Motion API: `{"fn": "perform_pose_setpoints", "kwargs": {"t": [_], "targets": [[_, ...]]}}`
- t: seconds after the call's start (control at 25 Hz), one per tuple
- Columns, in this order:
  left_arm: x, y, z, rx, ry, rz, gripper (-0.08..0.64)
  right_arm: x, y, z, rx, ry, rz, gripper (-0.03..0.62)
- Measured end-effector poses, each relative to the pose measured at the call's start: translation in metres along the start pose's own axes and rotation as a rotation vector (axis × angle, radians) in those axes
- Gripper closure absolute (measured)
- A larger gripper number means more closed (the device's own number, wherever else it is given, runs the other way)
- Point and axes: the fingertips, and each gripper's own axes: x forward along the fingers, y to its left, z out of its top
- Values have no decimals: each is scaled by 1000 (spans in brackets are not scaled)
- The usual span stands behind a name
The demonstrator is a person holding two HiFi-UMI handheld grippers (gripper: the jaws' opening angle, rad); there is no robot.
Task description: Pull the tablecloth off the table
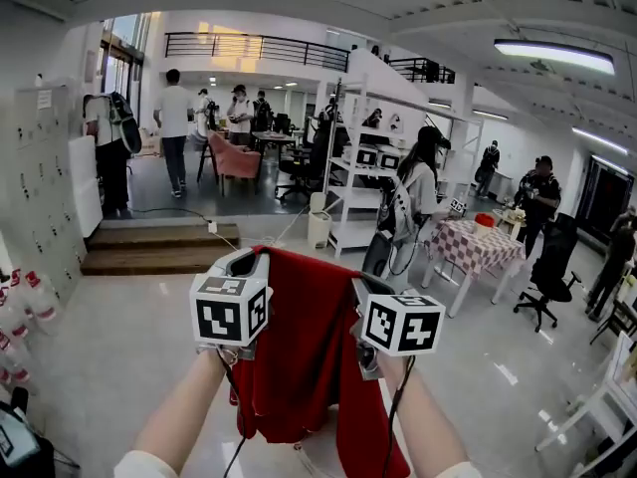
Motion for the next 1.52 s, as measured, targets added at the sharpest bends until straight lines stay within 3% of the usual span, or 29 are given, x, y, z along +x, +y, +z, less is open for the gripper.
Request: {"fn": "perform_pose_setpoints", "kwargs": {"t": [0.28,0.64,0.84,1.08,1.52], "targets": [[-93,80,-10,16,32,229,541,31,108,-22,31,28,250,565],[-184,168,-25,1,70,445,541,67,227,-51,33,106,473,565],[-218,213,-33,-18,72,488,541,88,282,-57,7,130,523,565],[-249,262,-48,-52,75,493,541,106,335,-73,-2,148,524,565],[-286,315,-116,-121,145,462,541,127,387,-151,46,242,460,565]]}}
